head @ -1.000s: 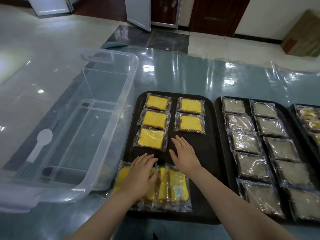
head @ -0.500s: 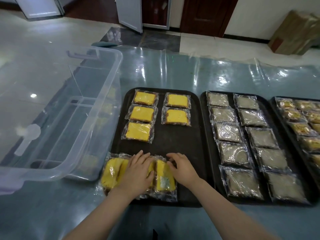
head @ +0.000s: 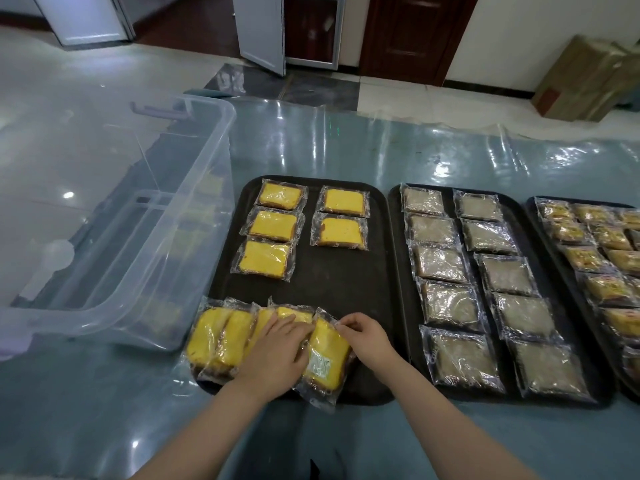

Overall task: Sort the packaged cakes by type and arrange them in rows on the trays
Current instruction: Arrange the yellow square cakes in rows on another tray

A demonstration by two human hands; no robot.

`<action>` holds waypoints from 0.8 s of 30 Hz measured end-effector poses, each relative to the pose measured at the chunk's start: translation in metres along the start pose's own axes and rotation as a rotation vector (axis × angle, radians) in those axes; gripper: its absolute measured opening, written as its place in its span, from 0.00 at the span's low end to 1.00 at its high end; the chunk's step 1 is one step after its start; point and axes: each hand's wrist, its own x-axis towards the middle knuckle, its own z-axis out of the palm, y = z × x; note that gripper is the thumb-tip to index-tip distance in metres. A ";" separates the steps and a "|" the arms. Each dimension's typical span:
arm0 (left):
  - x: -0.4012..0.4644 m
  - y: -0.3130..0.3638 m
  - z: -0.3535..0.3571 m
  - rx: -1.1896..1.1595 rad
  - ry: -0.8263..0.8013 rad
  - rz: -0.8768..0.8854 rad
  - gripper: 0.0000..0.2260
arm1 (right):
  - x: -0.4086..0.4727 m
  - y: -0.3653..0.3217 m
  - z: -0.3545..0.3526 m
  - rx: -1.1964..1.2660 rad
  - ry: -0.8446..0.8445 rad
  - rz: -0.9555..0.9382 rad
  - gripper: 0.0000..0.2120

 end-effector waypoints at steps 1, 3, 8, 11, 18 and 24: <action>0.000 0.003 0.001 -0.009 -0.010 -0.001 0.22 | -0.001 0.001 -0.003 0.056 -0.017 0.044 0.04; 0.001 0.007 0.004 -0.017 -0.028 0.003 0.23 | -0.003 0.002 -0.008 0.150 -0.051 0.117 0.05; 0.000 0.014 0.009 -0.083 -0.071 0.013 0.27 | -0.010 0.004 -0.019 0.434 -0.052 0.209 0.01; -0.001 0.016 0.010 -0.142 -0.137 0.019 0.26 | -0.011 0.008 -0.026 0.529 -0.003 0.236 0.01; -0.001 0.023 0.002 -0.204 -0.261 0.121 0.37 | -0.009 0.018 -0.045 0.660 0.075 0.263 0.04; 0.004 0.026 0.004 -0.146 -0.337 0.175 0.41 | -0.010 0.022 -0.057 0.683 0.058 0.257 0.06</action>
